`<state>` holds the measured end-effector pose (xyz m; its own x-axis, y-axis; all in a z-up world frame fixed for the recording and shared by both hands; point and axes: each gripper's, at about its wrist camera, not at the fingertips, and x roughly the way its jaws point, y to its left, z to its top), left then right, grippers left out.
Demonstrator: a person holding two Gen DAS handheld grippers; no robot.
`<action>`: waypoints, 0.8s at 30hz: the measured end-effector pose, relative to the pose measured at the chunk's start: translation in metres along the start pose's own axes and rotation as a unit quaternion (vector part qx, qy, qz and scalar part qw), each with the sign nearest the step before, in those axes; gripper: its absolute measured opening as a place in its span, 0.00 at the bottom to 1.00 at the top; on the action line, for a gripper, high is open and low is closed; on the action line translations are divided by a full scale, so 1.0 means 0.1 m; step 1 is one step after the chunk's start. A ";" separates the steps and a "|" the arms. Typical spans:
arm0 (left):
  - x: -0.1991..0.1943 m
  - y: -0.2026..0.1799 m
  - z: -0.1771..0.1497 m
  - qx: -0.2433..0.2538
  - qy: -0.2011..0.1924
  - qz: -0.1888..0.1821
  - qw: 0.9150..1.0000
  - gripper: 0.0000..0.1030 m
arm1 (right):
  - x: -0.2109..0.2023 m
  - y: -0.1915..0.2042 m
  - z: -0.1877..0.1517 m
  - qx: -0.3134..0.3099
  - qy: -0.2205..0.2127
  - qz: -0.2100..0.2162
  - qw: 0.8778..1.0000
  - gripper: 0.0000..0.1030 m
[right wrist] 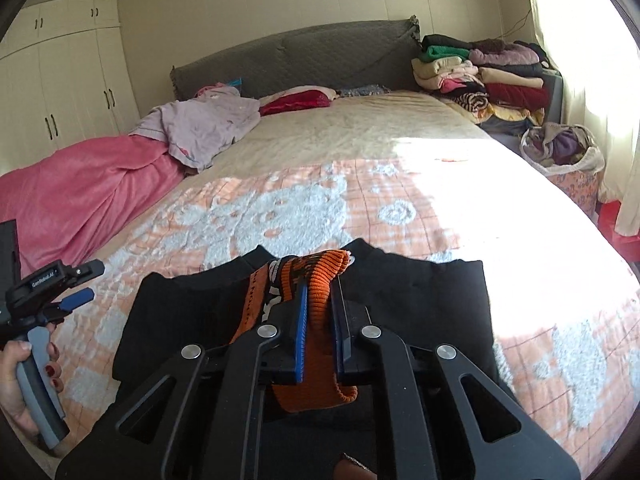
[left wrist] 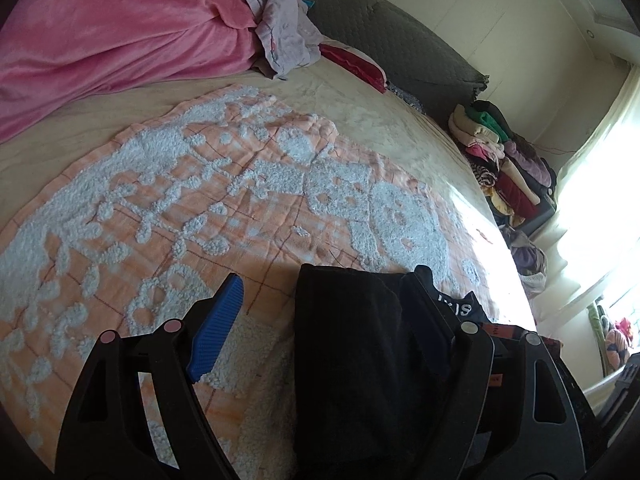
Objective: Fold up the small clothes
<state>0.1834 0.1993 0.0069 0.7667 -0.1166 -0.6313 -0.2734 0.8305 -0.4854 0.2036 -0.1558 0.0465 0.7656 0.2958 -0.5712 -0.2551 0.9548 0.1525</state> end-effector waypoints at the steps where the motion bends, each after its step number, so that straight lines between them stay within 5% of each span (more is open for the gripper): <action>1: 0.01 0.01 -0.01 -0.004 0.003 -0.005 1.000 0.70 | -0.03 -0.04 0.03 -0.002 -0.004 -0.007 1.000 0.09; 14: 0.18 -0.32 -0.16 0.064 0.034 -0.005 0.997 0.70 | 0.05 -0.53 -0.14 0.021 0.029 -0.066 0.997 0.09; 24: 0.43 -0.69 -0.42 0.140 0.075 -0.020 0.987 0.70 | 0.18 -0.59 -0.28 0.039 0.056 -0.085 0.994 0.09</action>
<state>0.2109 0.1140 -0.0116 0.6737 -0.2141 -0.7073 -0.0573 0.9391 -0.3389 0.2159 -0.2076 0.0050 0.7226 0.1300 -0.6789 -0.0791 0.9913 0.1056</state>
